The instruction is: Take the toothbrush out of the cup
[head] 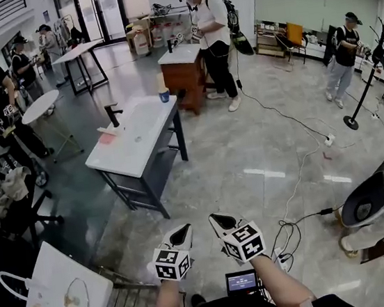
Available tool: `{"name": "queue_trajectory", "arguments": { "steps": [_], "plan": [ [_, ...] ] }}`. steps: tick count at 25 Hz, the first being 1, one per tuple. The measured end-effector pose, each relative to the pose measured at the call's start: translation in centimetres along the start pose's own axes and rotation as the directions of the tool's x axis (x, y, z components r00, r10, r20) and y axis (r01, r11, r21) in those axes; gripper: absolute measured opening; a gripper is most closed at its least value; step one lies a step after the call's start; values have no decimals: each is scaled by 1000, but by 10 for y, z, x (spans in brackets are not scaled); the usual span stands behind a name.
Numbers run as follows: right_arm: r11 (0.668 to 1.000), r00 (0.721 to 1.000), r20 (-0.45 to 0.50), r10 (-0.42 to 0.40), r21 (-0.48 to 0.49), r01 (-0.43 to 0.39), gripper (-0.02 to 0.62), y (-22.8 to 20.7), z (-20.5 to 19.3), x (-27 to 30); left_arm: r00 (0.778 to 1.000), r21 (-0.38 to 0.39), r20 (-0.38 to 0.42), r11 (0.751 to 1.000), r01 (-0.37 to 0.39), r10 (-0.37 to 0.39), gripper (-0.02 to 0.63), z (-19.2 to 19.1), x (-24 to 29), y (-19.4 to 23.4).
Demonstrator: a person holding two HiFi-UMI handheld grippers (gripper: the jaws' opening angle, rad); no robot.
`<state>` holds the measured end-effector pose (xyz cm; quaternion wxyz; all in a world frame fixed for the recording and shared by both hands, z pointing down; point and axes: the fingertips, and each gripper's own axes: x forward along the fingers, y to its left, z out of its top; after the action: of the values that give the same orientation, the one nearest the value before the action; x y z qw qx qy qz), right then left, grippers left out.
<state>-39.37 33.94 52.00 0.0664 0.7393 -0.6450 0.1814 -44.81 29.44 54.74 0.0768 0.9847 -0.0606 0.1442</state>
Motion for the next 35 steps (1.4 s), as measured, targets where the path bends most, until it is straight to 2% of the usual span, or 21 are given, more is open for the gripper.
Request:
{"name": "queue_trajectory", "arguments": {
  "steps": [12,21,28,35],
  "plan": [
    [1000,1000,-7,4,22,-4,9,-11,-10,-11,999,22,-30,1000,10,-10,9,-7,9,-16],
    [1000,1000,-20,11,27,-11,9,-49,-18,-24,999,15,-34,1000,-10,10,9,-7,38,-33],
    [999,998,-55,35,28,-34,9,-85,-35,-26,997,-13,-40,998,-63,62,9,-18,58,-37],
    [998,994,-94,48,56,-43,9,-109,-47,-1,994,-56,-78,995,-81,76,9,-33,82,-19]
  ]
}}
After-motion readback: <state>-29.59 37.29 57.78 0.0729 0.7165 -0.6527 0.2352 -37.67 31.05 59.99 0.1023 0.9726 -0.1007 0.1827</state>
